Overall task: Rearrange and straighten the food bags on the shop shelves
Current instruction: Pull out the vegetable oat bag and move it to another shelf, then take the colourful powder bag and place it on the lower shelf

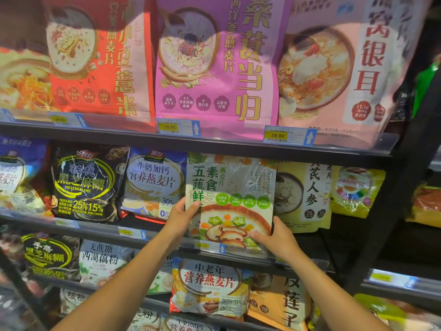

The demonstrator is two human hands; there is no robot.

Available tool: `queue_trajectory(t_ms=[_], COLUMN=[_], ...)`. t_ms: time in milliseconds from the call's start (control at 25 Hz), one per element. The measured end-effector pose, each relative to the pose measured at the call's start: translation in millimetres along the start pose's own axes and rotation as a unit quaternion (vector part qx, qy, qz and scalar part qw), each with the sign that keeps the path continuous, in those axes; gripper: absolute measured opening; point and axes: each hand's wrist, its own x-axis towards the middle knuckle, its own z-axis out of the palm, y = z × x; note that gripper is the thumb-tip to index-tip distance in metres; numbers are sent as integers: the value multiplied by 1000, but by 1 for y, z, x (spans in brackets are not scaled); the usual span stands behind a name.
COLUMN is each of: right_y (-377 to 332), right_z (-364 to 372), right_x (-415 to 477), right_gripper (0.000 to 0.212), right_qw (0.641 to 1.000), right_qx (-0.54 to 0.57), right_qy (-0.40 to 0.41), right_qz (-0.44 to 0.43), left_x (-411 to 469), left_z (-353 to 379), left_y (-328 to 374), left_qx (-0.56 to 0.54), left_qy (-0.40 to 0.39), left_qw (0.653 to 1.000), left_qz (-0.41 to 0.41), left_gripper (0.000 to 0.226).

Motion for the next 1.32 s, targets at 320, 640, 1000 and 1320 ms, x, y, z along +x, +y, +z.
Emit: queue_trajectory(t_ms=[320, 640, 1000, 1320], right_y=[-17, -43, -46, -20], right_z=[1, 6, 15, -18], right_x=[-24, -96, -206, -294], right_gripper=[76, 98, 100, 103], right_qw=[997, 970, 934, 909], right_qx=[-72, -202, -306, -343], right_qy=[35, 136, 182, 236], right_qz=[10, -25, -14, 24], left_x=[-19, -71, -148, -194], left_z=[-12, -56, -63, -6], left_y=[16, 10, 3, -6], left_qx=[100, 429, 570, 534], left_qy=[-27, -26, -72, -155], left_qw=[993, 893, 775, 770], left_qz=[49, 137, 264, 314], left_gripper=[33, 90, 92, 93])
